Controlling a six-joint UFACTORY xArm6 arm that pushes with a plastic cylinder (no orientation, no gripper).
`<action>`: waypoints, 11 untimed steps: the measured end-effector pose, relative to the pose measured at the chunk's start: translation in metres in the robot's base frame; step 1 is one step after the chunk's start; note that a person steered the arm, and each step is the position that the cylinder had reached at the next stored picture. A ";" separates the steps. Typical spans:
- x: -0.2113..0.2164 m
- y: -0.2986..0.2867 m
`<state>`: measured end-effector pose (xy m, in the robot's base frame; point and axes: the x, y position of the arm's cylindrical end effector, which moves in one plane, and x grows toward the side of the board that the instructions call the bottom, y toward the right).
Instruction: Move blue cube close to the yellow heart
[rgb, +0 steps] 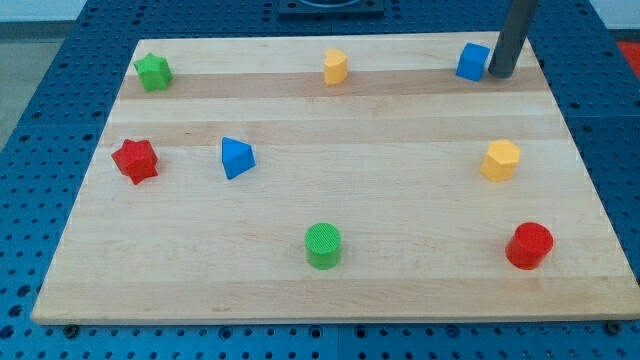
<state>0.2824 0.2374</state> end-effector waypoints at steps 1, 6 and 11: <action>-0.003 -0.017; -0.005 -0.022; -0.006 -0.132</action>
<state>0.2763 0.1056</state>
